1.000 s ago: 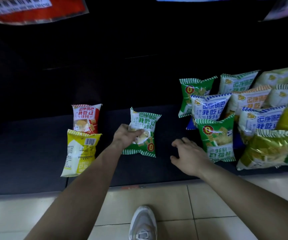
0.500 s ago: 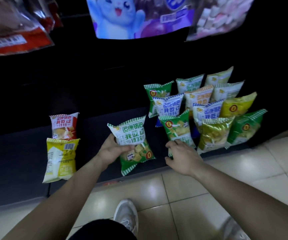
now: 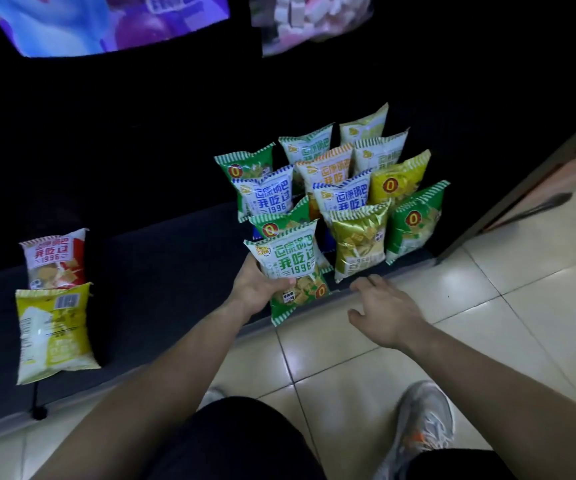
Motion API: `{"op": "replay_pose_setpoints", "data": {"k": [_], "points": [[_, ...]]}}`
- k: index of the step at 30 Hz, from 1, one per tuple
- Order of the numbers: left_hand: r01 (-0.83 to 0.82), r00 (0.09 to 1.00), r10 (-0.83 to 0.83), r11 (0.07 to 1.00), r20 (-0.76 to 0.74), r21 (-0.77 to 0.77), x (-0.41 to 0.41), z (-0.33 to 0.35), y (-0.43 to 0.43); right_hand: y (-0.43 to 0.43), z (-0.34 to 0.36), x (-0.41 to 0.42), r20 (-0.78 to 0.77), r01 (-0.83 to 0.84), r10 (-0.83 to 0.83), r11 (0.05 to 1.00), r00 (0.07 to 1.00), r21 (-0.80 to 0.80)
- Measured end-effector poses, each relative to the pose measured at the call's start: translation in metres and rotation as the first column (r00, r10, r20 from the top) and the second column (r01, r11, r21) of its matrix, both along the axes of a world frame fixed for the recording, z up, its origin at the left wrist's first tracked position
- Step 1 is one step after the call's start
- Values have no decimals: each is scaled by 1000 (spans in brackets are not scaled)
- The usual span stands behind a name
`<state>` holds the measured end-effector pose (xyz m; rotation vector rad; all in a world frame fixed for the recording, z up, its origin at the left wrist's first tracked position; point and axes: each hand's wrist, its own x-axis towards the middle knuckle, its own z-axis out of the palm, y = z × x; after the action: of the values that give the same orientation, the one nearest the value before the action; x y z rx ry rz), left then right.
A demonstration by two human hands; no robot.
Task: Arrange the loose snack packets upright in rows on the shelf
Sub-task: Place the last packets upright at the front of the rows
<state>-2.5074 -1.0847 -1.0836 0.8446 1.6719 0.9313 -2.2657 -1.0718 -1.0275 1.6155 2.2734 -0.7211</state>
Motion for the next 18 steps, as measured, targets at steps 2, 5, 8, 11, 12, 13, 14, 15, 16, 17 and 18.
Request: {"op": "replay_pose_setpoints", "data": {"k": [2, 5, 8, 11, 12, 13, 14, 15, 16, 17, 18], "points": [[-7, 1000, 7, 1000, -20, 11, 6, -8, 8, 3, -5, 5, -3, 5, -5, 1000, 1000, -6], [-9, 998, 9, 1000, -55, 10, 10, -16, 15, 9, -12, 9, -7, 16, -16, 1000, 1000, -13], [-10, 993, 11, 1000, -114, 14, 11, -20, 18, 13, -15, 10, -15, 17, -17, 1000, 1000, -16], [-21, 989, 25, 999, -143, 27, 11, -22, 17, 15, -16, 7, -26, 12, -12, 1000, 1000, -11], [-25, 989, 28, 999, -145, 24, 11, -24, 17, 15, -16, 5, -32, 8, -9, 1000, 999, -9], [-27, 990, 29, 1000, -141, 16, 11, -26, 16, 16, -17, 4, -37, 5, -5, 1000, 999, -7], [-28, 992, 29, 1000, -127, 3, 11, -28, 14, 16, -16, 2, -43, 1, -2, 1000, 999, -6], [-31, 994, 29, 999, -105, -14, 11, -31, 13, 16, -16, 1, -48, -1, 0, 1000, 999, -6], [-29, 996, 27, 999, -79, -28, 11, -34, 12, 16, -15, -1, -51, -2, 2, 1000, 999, -7], [-28, 997, 26, 999, -66, -39, 11, -37, 10, 17, -15, -2, -52, -3, 3, 1000, 999, -7], [-27, 997, 24, 999, -72, -45, 12, -39, 9, 17, -15, -2, -50, -6, 5, 1000, 999, -7]]}}
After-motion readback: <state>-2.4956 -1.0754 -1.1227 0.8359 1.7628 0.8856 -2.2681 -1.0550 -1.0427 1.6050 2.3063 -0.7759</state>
